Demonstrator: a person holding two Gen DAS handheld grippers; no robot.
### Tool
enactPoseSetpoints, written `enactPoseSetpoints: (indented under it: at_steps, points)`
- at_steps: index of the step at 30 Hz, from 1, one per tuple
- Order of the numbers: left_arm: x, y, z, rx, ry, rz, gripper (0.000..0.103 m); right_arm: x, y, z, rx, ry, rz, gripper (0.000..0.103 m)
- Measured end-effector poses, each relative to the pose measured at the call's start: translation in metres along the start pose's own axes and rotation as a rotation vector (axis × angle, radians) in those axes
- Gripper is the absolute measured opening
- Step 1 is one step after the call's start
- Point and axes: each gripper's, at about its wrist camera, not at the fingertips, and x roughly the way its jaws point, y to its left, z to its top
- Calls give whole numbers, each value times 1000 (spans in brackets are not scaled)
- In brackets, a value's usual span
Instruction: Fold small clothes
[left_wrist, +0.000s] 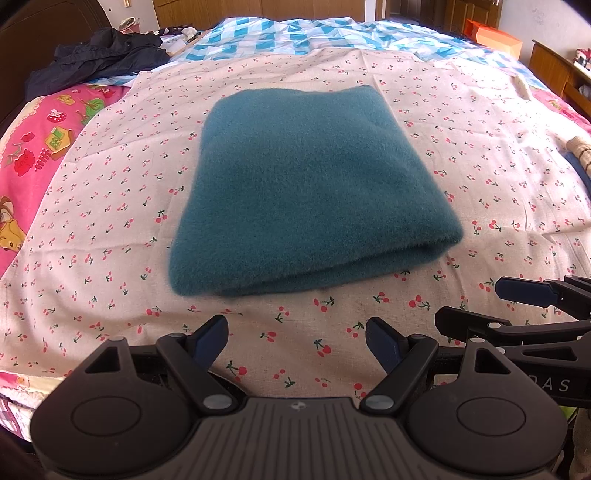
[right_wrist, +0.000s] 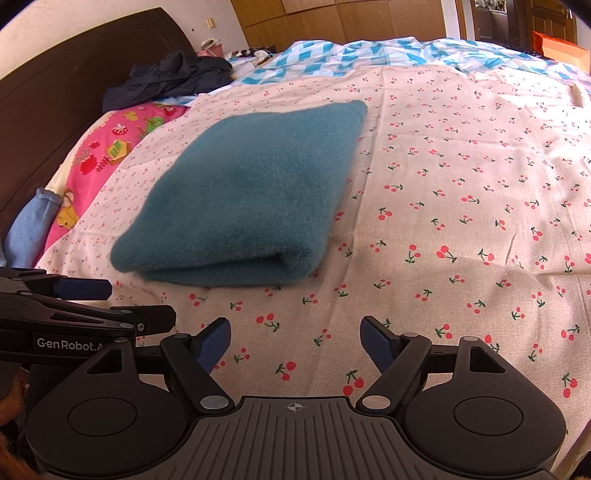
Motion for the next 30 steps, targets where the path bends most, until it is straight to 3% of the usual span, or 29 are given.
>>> enactPoseSetpoints:
  at_steps: [30]
  points:
    - [-5,-1,-1,-5,-13,12,84,-5,3,-1,-30,-34,-10,79]
